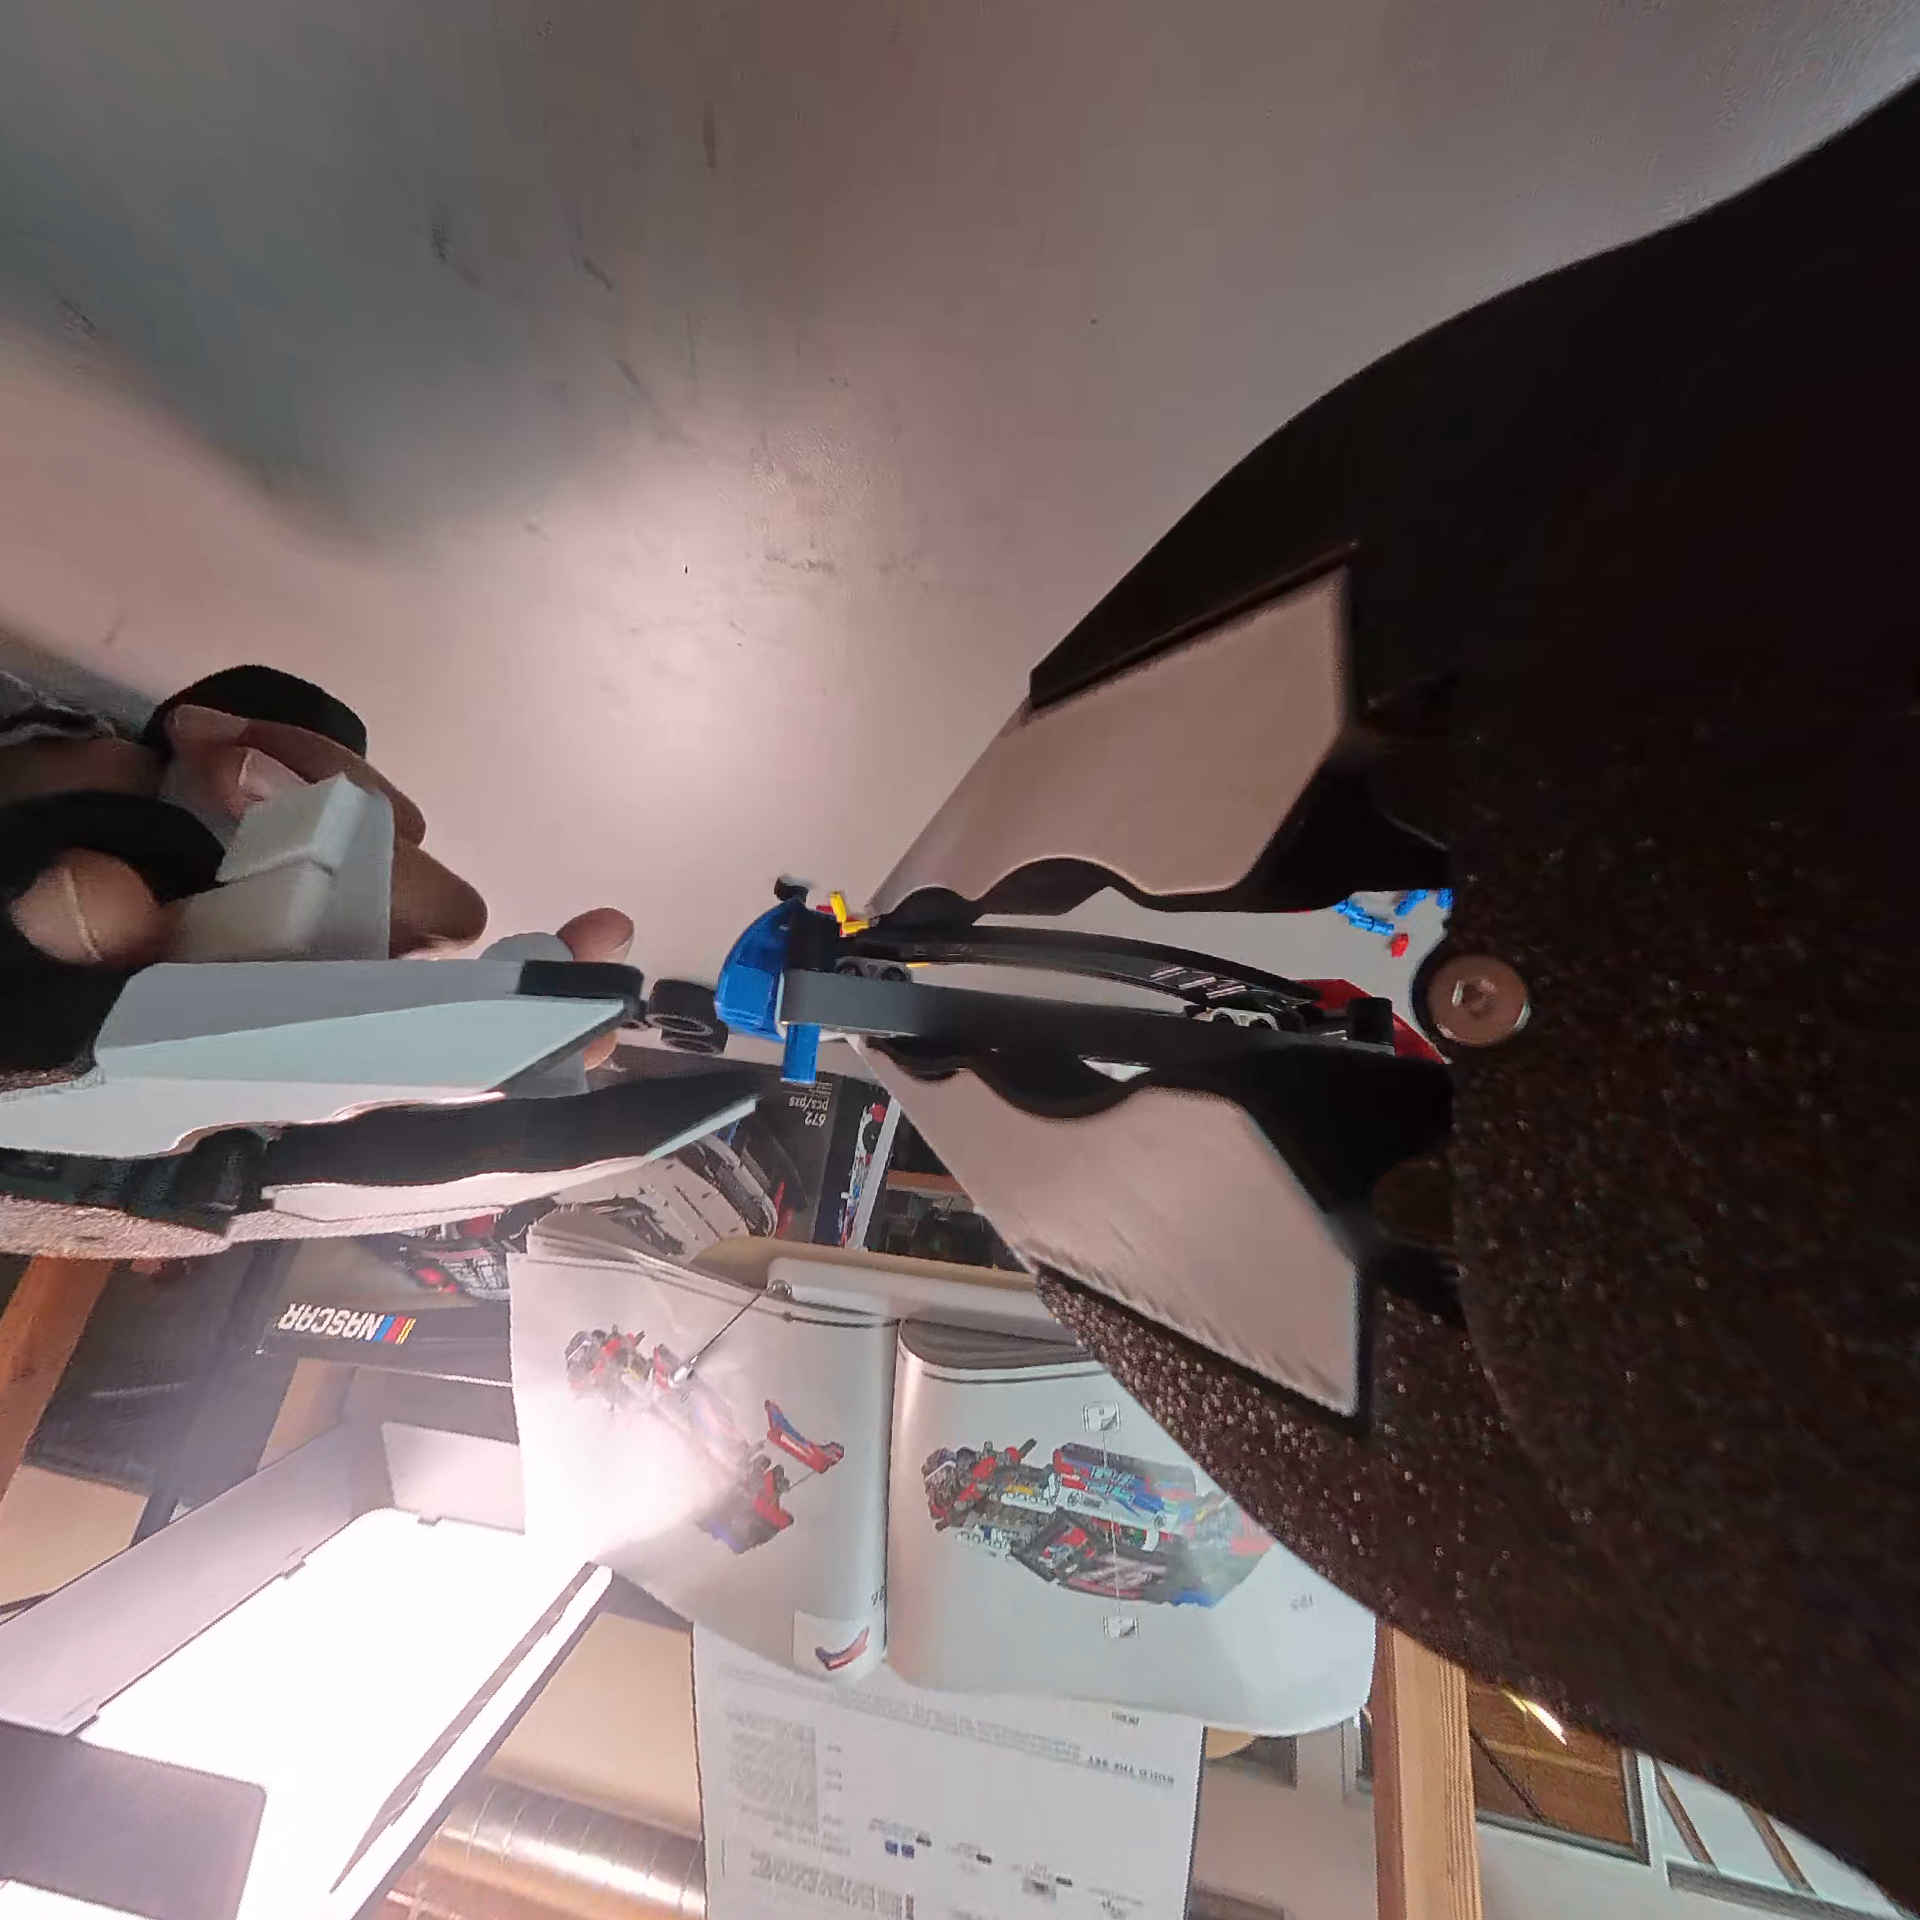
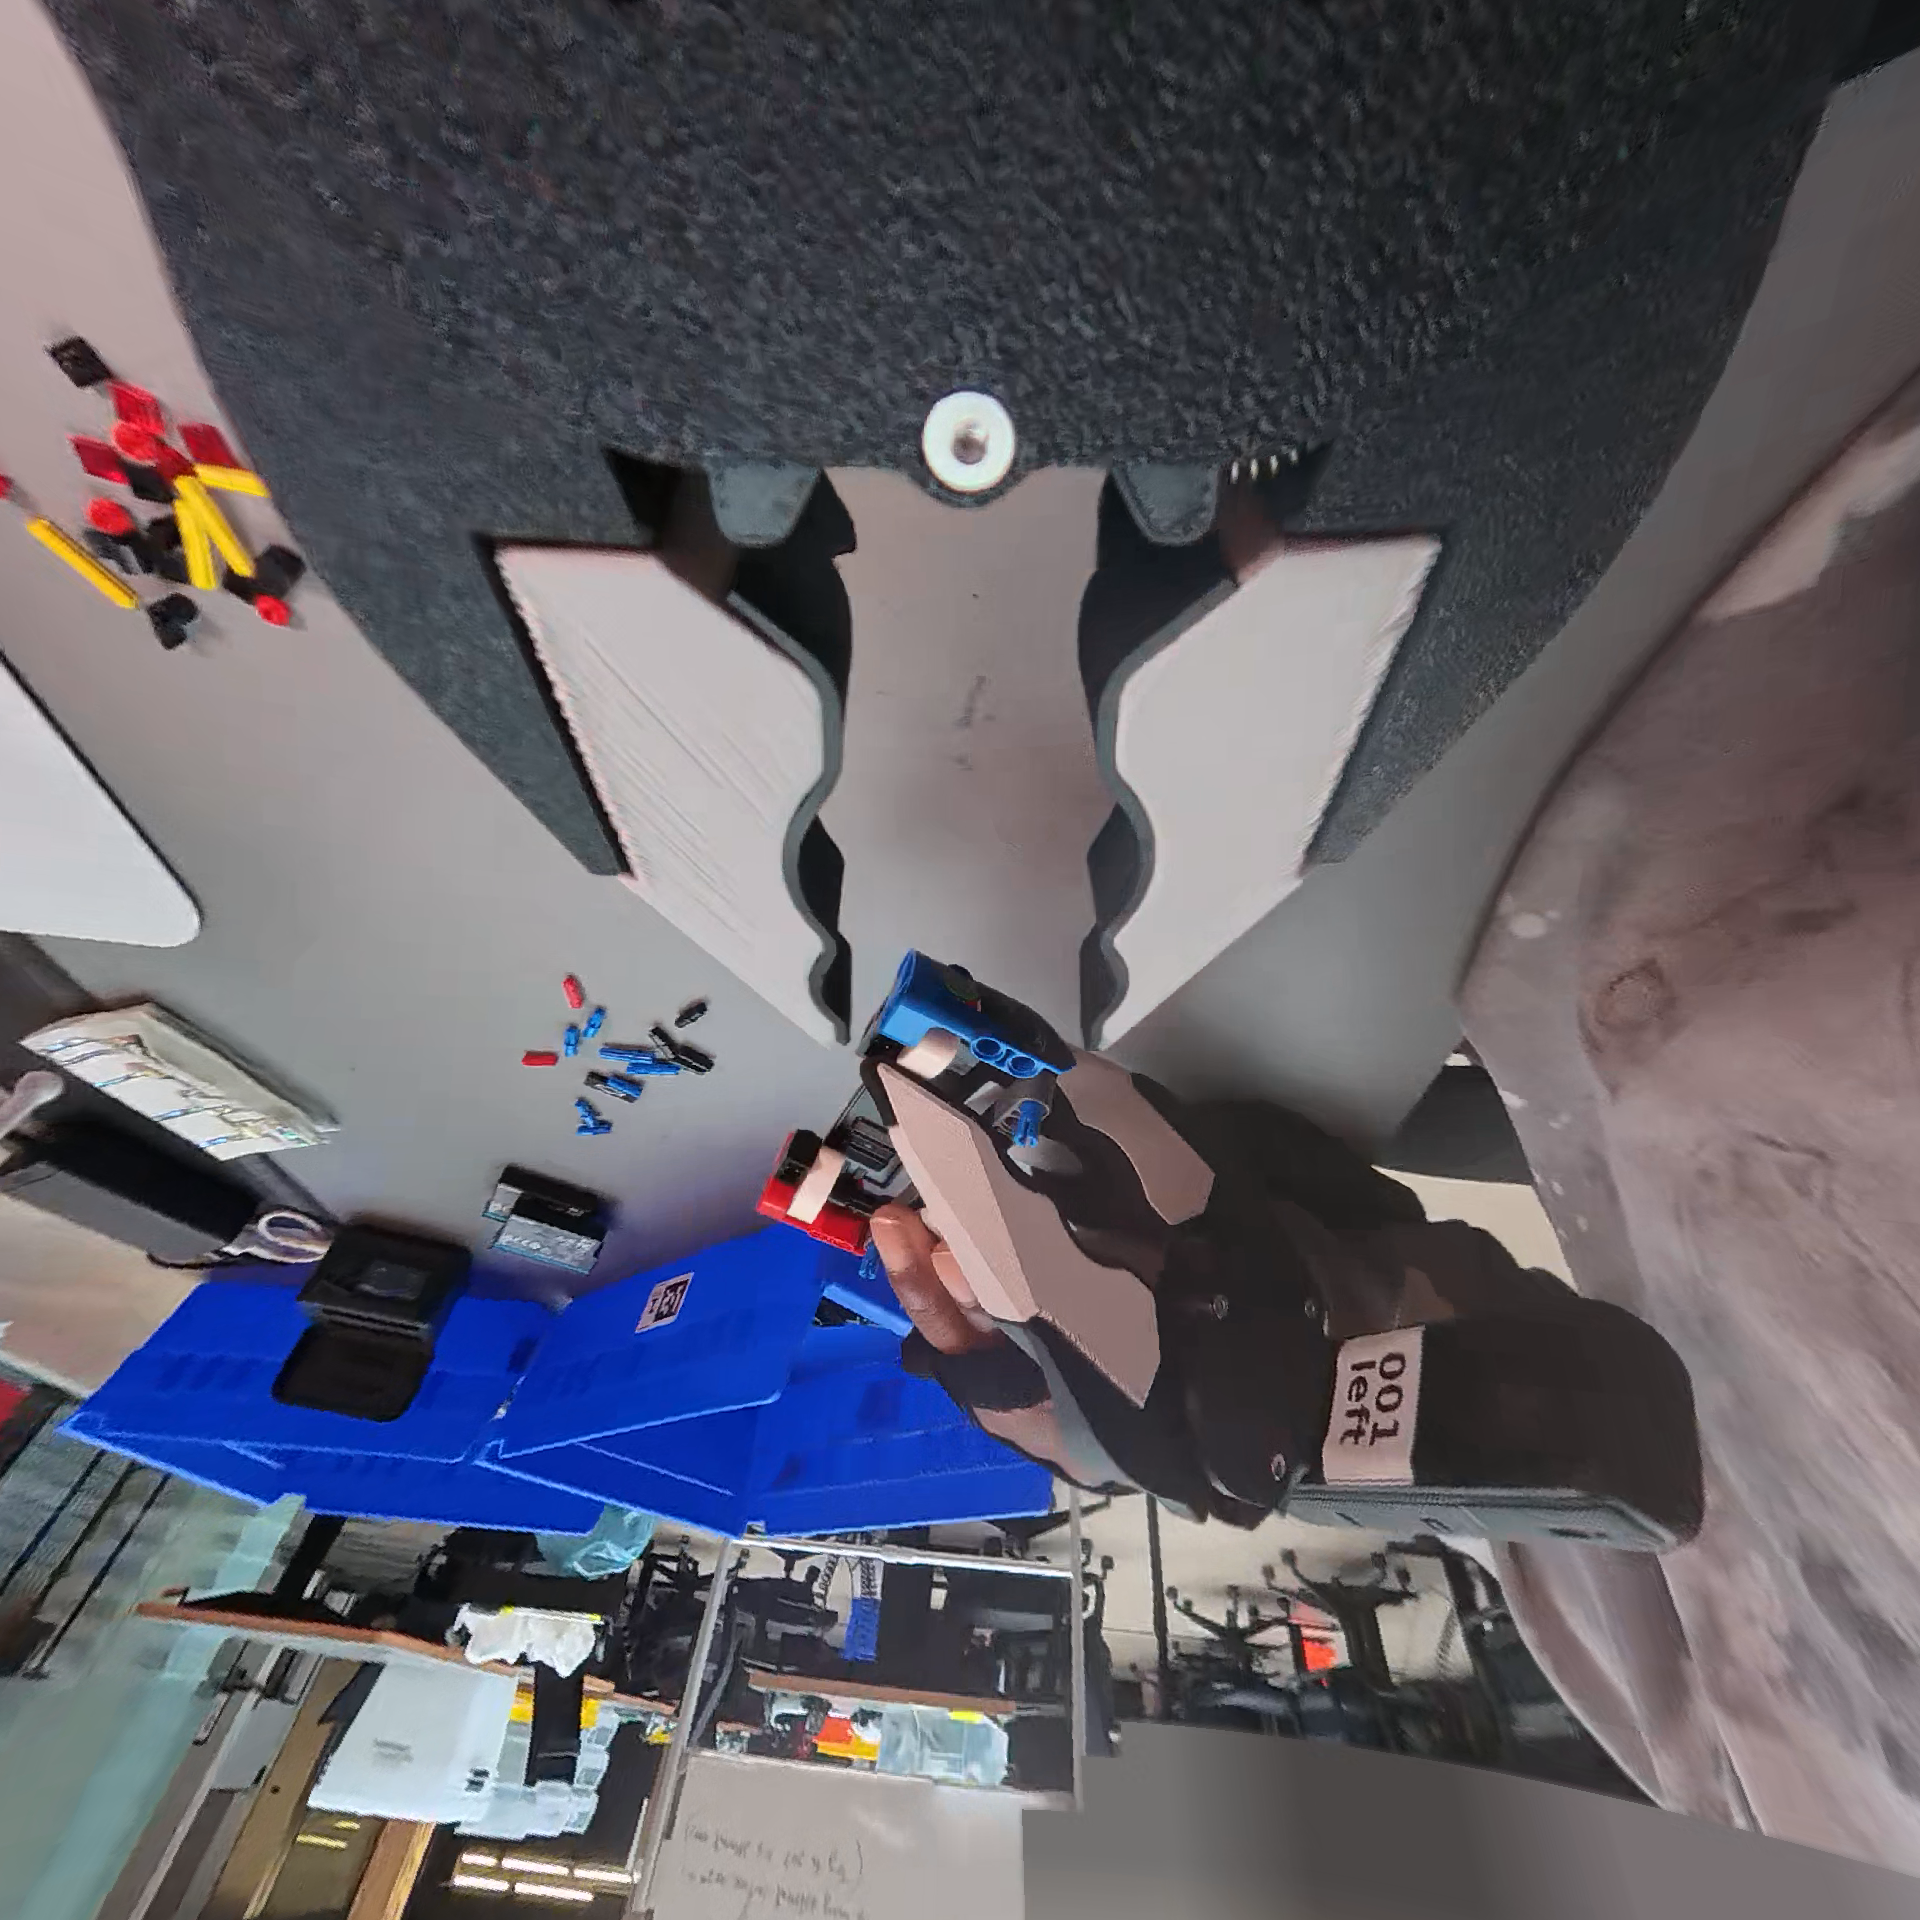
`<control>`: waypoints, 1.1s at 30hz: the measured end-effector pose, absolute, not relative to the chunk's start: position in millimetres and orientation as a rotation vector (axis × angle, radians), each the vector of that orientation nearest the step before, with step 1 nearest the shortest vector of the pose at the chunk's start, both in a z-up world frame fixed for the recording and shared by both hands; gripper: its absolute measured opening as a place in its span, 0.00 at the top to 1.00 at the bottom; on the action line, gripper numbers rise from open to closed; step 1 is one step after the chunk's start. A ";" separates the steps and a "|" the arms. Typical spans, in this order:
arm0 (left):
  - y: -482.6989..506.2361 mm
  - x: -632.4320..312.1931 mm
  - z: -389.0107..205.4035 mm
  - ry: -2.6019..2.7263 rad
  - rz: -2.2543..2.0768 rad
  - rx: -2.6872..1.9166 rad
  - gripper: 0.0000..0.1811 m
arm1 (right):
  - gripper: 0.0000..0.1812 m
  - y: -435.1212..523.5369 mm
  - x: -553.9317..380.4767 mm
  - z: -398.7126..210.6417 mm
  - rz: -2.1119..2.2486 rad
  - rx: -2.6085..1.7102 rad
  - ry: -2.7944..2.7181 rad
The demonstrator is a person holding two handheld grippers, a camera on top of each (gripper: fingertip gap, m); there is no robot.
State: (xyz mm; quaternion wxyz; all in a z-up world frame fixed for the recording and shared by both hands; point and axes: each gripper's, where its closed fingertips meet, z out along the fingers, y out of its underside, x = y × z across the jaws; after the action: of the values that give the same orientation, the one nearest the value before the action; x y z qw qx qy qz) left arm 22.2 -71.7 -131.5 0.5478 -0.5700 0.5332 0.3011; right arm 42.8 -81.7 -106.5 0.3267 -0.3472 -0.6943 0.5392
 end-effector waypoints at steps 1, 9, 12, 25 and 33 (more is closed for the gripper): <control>-72.0 23.0 -129.1 1.258 0.727 -1.330 0.90 | 0.73 -82.6 41.8 -107.2 1.413 -0.926 -1.819; -68.7 21.8 -129.4 1.242 0.792 -1.289 0.90 | 0.76 -89.1 28.7 -116.2 1.348 -1.011 -1.818; -67.1 20.1 -128.9 1.232 0.806 -1.287 0.89 | 0.77 -84.7 28.5 -118.2 1.328 -1.024 -1.813; -64.8 8.9 -120.1 1.122 0.664 -1.361 0.75 | 0.83 -67.6 26.1 -105.3 1.113 -0.852 -1.699; -68.5 1.9 -109.1 0.637 -0.452 -1.687 0.71 | 0.85 -35.7 25.9 -95.3 0.941 -0.817 -1.565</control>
State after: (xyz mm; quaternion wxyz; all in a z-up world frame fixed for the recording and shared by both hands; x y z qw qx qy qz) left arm 1.9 -68.5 -109.1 0.5980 -0.7273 0.2747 -0.1947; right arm 25.9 -35.7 -95.3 0.5400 -0.3435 -0.6585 0.3959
